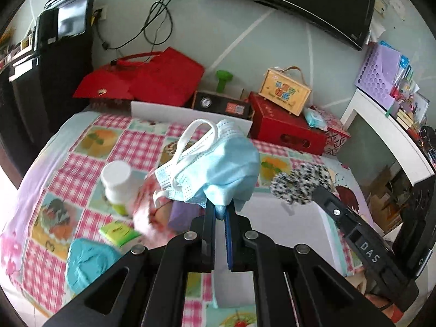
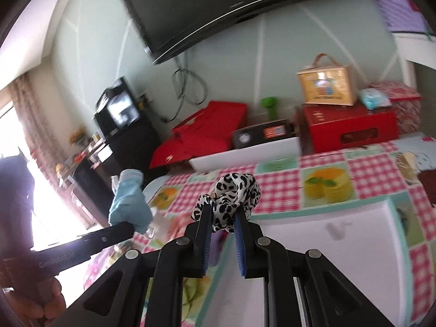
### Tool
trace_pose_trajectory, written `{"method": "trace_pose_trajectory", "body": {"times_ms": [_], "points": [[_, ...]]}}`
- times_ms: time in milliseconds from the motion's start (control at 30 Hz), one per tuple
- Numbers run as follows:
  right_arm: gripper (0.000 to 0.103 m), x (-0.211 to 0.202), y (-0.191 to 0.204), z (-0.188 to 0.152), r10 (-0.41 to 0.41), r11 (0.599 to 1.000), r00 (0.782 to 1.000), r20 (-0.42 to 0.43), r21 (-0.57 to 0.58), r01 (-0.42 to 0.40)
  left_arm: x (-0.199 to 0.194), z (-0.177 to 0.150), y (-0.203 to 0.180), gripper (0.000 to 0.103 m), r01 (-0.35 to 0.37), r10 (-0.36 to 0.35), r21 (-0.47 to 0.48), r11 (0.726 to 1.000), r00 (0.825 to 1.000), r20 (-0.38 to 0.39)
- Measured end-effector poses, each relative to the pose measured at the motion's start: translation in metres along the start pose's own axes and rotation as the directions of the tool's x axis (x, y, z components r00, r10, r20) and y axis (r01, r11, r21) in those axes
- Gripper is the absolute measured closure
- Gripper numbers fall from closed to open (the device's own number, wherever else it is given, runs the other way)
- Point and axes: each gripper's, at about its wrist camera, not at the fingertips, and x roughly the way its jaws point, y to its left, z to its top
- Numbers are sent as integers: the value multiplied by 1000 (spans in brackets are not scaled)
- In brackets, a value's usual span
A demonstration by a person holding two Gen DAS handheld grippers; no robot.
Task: Organize soft objects
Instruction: 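Lift the mask and scrunchie with both tools and carry them over the white tray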
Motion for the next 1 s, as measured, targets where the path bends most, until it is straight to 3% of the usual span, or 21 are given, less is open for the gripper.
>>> {"method": "trace_pose_trajectory", "body": {"times_ms": [233, 467, 600, 867, 1000], "points": [[86, -35, -55, 8, -116, 987, 990, 74, 116, 107, 15, 12, -35, 97, 22, -22, 48, 999, 1000, 15], [86, -56, -99, 7, -264, 950, 960, 91, 198, 243, 40, 11, -69, 97, 49, -49, 109, 993, 999, 0], [86, -51, -111, 5, -353, 922, 934, 55, 187, 338, 62, 4, -78, 97, 55, -51, 125, 991, 998, -35], [86, -17, -116, -5, -434, 891, 900, -45, 123, 437, 109, -15, -79, 97, 19, -5, 129, 991, 994, -107], [86, -8, -122, -9, -423, 891, 903, -77, 145, 430, 128, -22, -75, 97, 7, 10, 119, 993, 990, -143]]}}
